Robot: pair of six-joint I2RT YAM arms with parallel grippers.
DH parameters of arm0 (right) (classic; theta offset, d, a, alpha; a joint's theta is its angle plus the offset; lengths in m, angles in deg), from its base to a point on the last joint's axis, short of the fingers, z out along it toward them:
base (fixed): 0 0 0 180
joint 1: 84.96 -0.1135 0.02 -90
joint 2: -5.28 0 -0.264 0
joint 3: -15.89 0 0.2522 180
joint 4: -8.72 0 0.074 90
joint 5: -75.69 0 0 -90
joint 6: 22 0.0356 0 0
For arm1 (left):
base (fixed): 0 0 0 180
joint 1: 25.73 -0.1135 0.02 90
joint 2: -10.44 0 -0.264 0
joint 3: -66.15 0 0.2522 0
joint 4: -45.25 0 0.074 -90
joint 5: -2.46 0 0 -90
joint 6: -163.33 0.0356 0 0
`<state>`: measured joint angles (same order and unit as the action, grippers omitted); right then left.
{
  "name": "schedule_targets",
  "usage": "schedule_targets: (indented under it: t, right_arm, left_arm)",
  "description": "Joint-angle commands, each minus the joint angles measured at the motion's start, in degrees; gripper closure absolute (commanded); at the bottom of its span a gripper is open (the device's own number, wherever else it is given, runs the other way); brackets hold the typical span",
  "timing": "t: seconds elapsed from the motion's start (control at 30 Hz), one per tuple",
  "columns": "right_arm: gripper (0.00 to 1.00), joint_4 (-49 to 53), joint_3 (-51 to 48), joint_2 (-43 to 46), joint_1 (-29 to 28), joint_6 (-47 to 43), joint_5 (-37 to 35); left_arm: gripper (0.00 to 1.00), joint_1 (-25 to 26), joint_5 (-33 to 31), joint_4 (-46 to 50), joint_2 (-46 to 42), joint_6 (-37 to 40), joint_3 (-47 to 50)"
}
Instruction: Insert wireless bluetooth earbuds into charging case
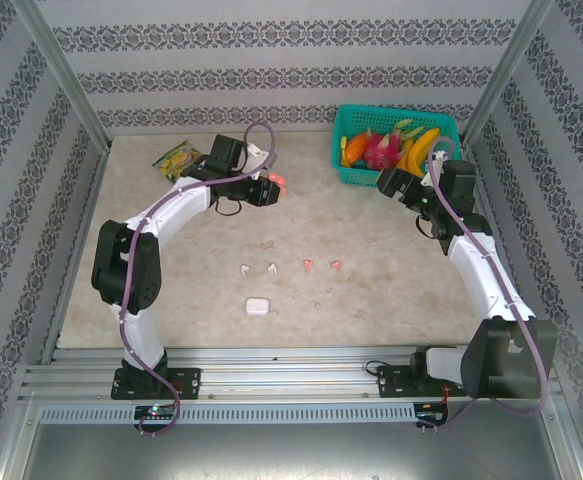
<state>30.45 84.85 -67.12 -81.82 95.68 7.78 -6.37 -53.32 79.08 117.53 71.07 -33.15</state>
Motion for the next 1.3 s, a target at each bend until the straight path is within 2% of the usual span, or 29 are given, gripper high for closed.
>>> schedule_targets:
  t: [0.0, 0.13, 0.23, 0.3, 0.43, 0.53, 0.7, 0.83, 1.03, 1.27]
  right_arm:
    - [0.02, 0.5, -1.3, 0.3, -0.2, 1.6, -1.8]
    - [0.03, 0.4, -1.3, -0.2, -0.2, 1.4, 1.6]
    - [0.06, 0.2, -1.8, -0.8, -0.7, 1.6, 4.2]
    - [0.10, 1.3, -1.8, -1.4, -1.3, 1.1, 5.9]
    - [0.19, 5.5, -1.5, -2.7, -4.4, -0.7, 7.3]
    - [0.27, 9.1, -1.5, -4.7, -7.9, -0.5, 6.3]
    - [0.35, 10.6, -2.8, -8.3, -14.2, 3.5, 2.9]
    - [0.39, 11.6, -2.3, -10.1, -18.9, 6.4, -1.0]
    - [0.40, 14.4, -0.8, -12.0, -24.0, 10.4, -7.7]
    - [0.39, 17.8, 1.6, -14.9, -28.3, 14.7, -12.8]
  left_arm:
    - [1.00, 1.7, -5.2, -15.7, -4.8, -0.7, 5.5]
    - [1.00, 3.2, -8.7, -28.5, -6.5, -0.9, 12.4]
    - [1.00, 4.3, -16.2, -34.5, -6.8, -2.7, 16.1]
    - [1.00, 4.5, -18.3, -38.2, -6.4, -5.5, 18.3]
    - [1.00, 5.6, -18.5, -61.6, -6.4, -9.4, 29.0]
    - [1.00, 6.6, -17.6, -67.9, -6.1, -8.7, 32.0]
    - [1.00, 7.8, -14.4, -78.8, -7.2, -4.2, 38.7]
    - [1.00, 7.9, -13.3, -82.3, -9.8, -1.0, 43.0]
    - [1.00, 7.9, -11.9, -84.9, -13.2, 2.4, 46.7]
    - [1.00, 8.4, -15.6, -89.4, -16.8, 3.7, 49.2]
